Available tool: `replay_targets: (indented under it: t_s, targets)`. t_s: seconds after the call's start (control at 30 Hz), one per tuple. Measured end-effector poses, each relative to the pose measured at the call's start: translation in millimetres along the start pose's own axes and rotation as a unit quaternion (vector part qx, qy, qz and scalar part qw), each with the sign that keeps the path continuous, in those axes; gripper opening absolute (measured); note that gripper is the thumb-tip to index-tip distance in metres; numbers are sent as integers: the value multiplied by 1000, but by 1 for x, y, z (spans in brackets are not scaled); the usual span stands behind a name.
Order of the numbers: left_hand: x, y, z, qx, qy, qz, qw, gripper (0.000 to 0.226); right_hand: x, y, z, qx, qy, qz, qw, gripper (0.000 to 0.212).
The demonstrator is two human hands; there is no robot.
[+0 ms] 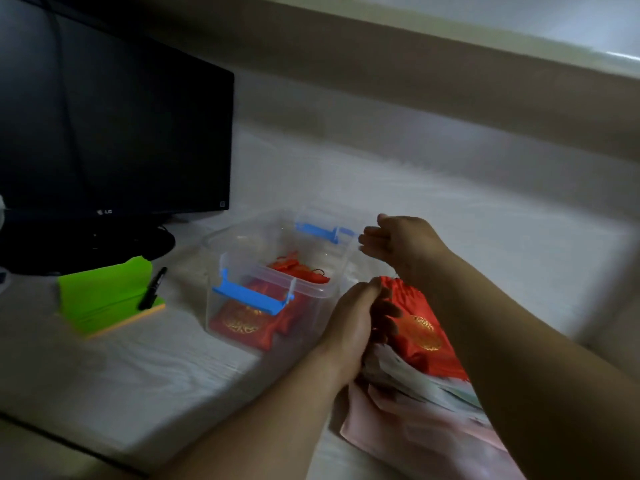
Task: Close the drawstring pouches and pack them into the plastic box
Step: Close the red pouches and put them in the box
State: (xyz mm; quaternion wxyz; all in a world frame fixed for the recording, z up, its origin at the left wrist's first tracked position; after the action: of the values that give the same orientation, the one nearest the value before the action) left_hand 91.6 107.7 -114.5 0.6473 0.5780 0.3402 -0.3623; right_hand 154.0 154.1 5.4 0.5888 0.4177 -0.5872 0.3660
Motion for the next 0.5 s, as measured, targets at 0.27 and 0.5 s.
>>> replay_targets:
  t_s: [0.27, 0.5]
  targets:
    - [-2, 3, -3, 13, 50, -44, 998, 32, -37, -53, -4, 2, 2, 42, 999, 23]
    - [0, 10, 3, 65, 185, -197, 961, 19, -54, -103, 6, 0, -27, 58, 998, 22]
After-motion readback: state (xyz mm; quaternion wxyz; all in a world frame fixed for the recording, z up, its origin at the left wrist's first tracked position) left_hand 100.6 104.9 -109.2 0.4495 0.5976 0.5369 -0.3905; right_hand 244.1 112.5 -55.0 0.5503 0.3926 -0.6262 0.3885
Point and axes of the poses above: each hand's wrist, its own z-axis away from the middle knuckle, its own y-axis out of the palm, x = y × z, the point moved 7 cm from there along -z, towards the middle knuckle, and after that the axes turned 15 degrees about -x, right-handed, at the moved point
